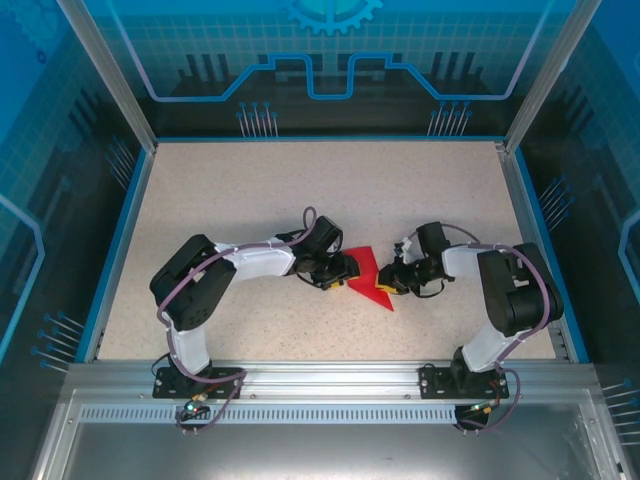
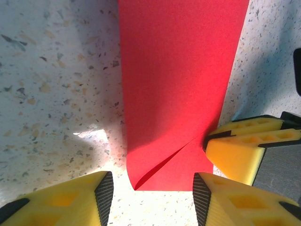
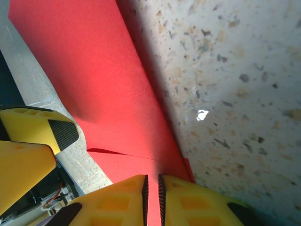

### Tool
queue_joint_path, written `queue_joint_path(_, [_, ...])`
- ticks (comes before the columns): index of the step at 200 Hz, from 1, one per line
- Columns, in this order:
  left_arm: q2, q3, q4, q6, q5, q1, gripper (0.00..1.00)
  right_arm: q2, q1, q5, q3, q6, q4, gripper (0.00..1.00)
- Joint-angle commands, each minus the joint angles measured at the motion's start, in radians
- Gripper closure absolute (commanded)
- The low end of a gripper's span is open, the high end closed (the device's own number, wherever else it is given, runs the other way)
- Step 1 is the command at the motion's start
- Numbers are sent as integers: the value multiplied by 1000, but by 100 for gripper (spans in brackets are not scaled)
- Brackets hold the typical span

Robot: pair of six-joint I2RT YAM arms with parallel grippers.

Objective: Fold a paper plane with a square sheet of paper (pick it up from the middle)
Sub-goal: Fold the wing for the fifth time at the center of the table.

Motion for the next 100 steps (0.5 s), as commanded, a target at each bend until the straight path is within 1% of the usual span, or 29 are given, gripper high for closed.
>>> queue_joint_path(1, [29,28,-15,-22,11,-3,48,68,2,61,-50,27,54,82])
queue_joint_path(50, [55,52,50,-33,64,-2,50,81,-9,32,-55,30,70,81])
queue_joint_path(68, [60,65,49,-27,71,-3,54,85,-11,26,-53,29,72,81])
queue_joint_path(85, [69,75,53,-27,77,-3,59,86,-10,20,-53,27,73,81])
queue_joint_path(100, [76,80,58,-27,79,-3,62,86,-12,15,-51,27,74,80])
